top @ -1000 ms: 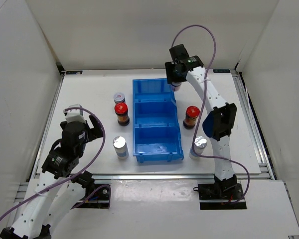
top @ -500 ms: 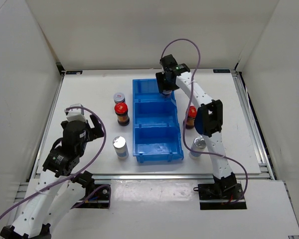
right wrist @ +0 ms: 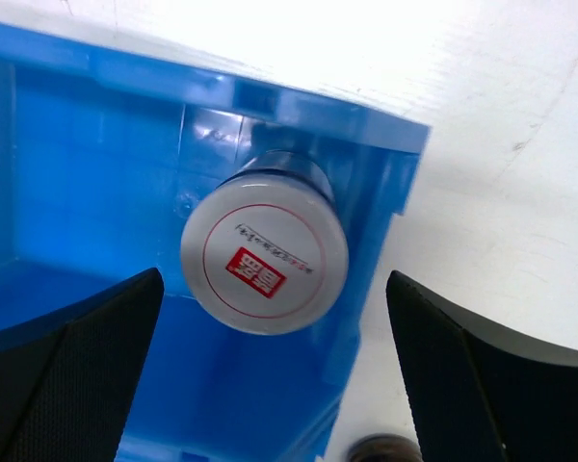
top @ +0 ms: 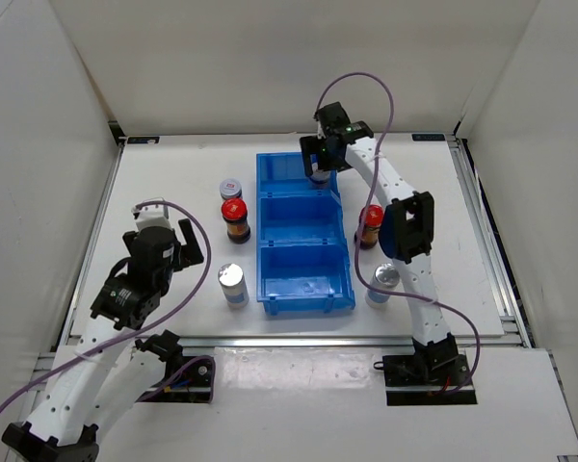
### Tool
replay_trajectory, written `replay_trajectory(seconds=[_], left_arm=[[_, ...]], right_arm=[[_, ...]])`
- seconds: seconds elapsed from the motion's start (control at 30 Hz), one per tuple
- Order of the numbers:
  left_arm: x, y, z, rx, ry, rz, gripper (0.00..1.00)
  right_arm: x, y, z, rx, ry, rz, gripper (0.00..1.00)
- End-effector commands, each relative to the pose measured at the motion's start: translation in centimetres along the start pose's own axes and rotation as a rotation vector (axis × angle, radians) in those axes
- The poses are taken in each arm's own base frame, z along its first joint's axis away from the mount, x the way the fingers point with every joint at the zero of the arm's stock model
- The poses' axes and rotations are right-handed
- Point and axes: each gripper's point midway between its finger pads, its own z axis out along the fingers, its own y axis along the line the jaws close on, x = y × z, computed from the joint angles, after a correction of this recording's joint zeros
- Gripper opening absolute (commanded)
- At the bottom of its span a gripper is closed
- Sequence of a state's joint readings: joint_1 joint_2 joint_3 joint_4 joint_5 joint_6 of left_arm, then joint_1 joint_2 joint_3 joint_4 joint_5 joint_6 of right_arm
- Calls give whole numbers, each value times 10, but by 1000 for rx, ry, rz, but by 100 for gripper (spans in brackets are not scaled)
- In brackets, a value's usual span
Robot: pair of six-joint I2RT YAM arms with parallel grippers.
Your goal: Organize the condiment bottles
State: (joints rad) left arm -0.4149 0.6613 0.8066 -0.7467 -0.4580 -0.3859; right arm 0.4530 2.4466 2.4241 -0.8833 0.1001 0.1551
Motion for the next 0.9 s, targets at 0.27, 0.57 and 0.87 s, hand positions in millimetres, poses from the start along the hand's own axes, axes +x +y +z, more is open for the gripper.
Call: replay_trajectory(seconds=[0.27, 0.57, 0.87], left_arm=[[-113, -41, 61, -17, -74, 13, 100], [-123, -111, 195, 398, 233, -73, 100], [-62, -139, 232, 408, 359, 105, 100]], right_arm=[[-57, -49, -176, 93, -292, 137, 100], [34, -46, -264, 38, -258, 147, 100], [117, -45, -280, -8, -167, 156, 100]])
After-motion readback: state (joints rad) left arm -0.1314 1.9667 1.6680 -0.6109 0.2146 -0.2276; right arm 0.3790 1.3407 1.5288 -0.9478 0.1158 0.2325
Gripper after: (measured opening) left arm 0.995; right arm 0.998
